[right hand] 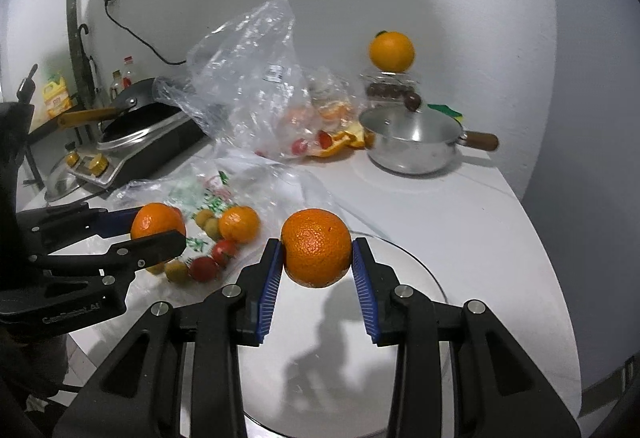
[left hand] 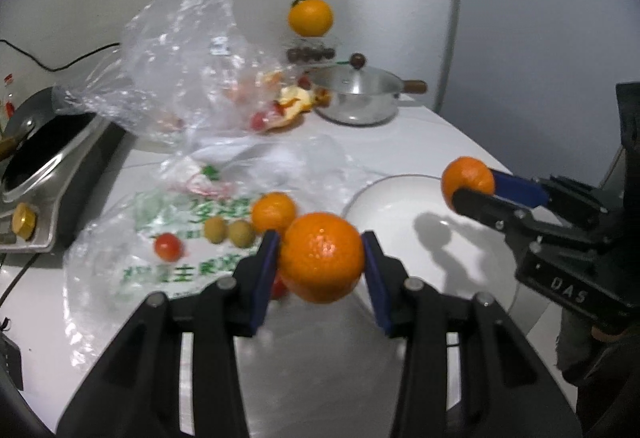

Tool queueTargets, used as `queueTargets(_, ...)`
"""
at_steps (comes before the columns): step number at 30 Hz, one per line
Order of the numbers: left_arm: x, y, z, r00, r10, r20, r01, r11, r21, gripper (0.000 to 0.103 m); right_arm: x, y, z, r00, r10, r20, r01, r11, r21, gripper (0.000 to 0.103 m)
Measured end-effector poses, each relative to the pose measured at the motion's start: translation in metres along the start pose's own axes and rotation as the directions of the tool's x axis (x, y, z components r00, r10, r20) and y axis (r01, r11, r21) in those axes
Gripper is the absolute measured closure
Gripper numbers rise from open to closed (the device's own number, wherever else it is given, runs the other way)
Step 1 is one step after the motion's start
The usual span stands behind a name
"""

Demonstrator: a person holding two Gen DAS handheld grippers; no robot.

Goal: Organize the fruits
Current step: 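Carry the orange in the left tool over the white plate while the right tool carries its orange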

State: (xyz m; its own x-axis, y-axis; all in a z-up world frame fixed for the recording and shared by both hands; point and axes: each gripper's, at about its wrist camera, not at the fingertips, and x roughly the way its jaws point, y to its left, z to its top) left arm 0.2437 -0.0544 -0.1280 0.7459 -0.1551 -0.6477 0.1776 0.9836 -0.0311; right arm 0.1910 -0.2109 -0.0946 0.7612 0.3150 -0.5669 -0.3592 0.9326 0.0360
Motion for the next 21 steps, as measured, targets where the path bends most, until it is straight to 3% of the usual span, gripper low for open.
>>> queueTargets(21,0.032,-0.083,-0.019,0.989,-0.113,-0.099,0.12,0.99,0.072,0.061,-0.01,-0.051,-0.05,0.996,-0.004,-0.088,0.009,0.999,0.05,0.066)
